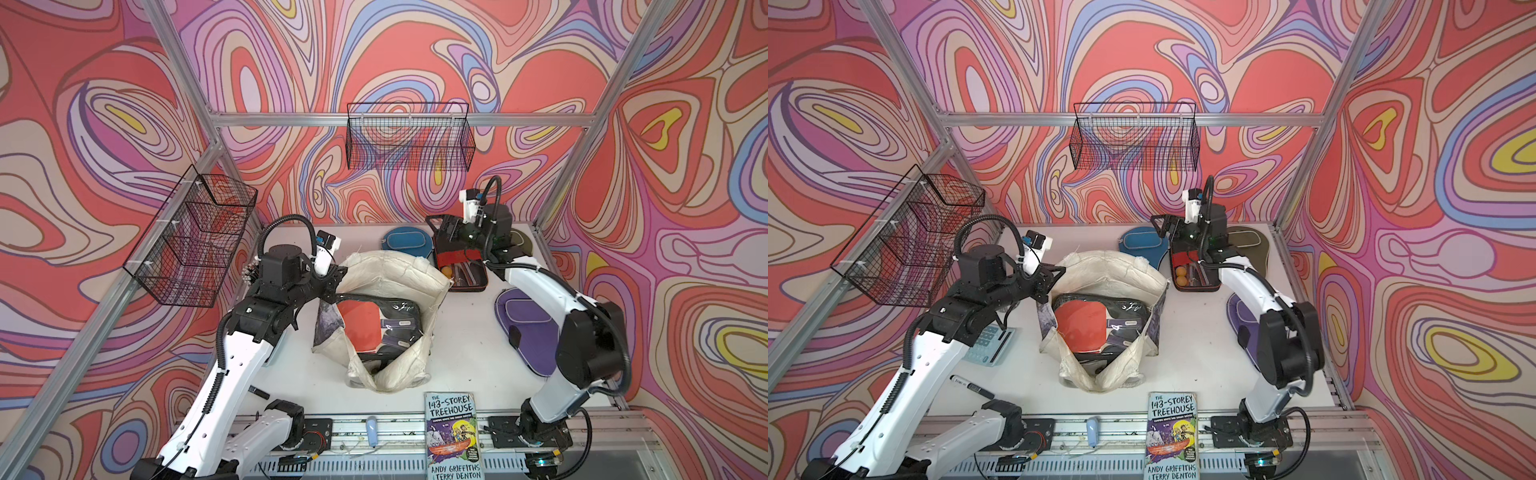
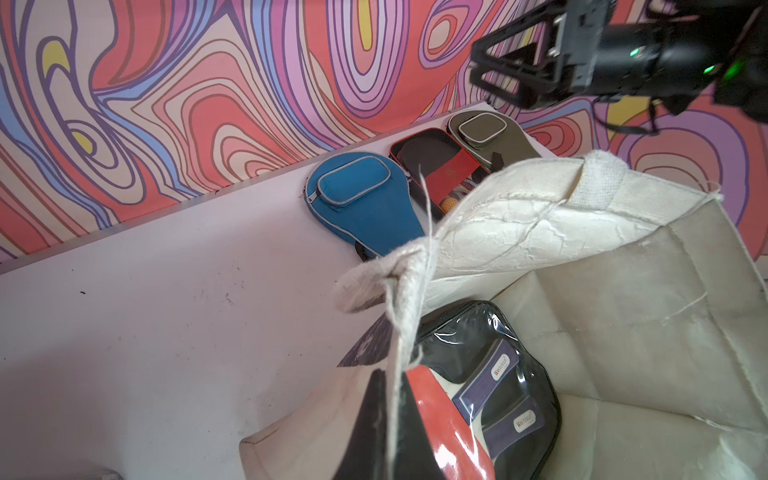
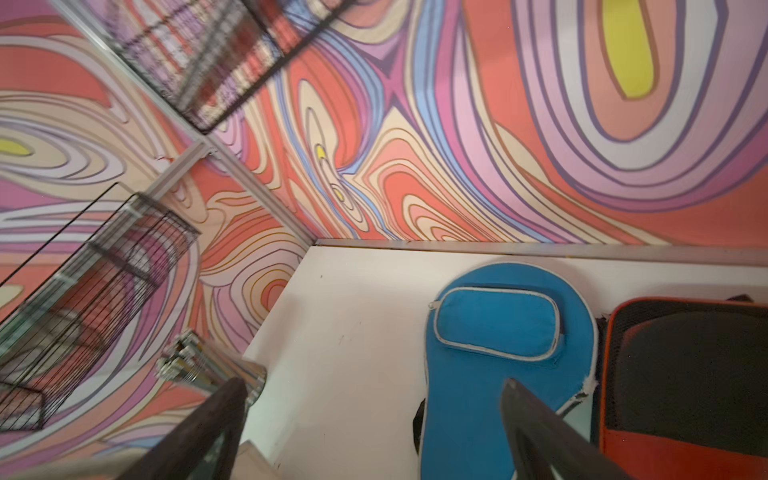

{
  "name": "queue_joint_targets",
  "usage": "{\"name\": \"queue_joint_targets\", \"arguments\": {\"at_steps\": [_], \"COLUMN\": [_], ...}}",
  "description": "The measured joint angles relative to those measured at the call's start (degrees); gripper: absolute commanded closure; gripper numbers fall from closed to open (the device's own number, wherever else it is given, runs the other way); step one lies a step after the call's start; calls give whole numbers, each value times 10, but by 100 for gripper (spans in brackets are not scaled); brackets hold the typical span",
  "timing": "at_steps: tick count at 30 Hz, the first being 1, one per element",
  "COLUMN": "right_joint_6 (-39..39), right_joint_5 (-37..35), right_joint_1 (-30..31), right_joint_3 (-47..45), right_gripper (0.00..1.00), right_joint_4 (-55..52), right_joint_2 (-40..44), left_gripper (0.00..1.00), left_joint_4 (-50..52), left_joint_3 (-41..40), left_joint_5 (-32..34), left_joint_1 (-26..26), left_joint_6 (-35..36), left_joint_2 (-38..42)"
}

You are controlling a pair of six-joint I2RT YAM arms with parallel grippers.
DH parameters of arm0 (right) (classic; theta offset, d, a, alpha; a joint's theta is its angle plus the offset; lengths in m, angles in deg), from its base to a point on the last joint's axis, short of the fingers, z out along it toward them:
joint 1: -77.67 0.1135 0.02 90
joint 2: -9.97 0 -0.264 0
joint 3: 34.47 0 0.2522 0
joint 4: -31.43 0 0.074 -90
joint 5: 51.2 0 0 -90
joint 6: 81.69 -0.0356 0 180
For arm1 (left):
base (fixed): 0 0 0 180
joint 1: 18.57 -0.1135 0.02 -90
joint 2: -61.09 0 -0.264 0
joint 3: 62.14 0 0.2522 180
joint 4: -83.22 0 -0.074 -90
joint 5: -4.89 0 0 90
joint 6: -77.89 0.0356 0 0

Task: Remove the ping pong set from the canvas bag
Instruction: Place the ping pong set at the center of the board, then pick up the ping pong set from the canvas bag.

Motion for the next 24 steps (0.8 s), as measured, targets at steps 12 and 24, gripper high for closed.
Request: {"name": "queue_joint_targets", "arguments": {"at_steps": [12, 24], "right_joint_6": [47, -72], "right_joint_5": [-99, -309], "right_joint_1": [100, 366], "right_joint_3": [-4, -27], "right_gripper": [2, 16], "right_joint_4": [-304, -436], "right_joint_2": [237, 240], "left_gripper": [100, 100], "left_joint_4": [-18, -75], "left_joint_3": [-42, -76], "left_joint_5": [6, -1], "left_joint_1": [-1, -1], "left_joint_6": [-39, -62], "left_joint_2": [17, 17]}}
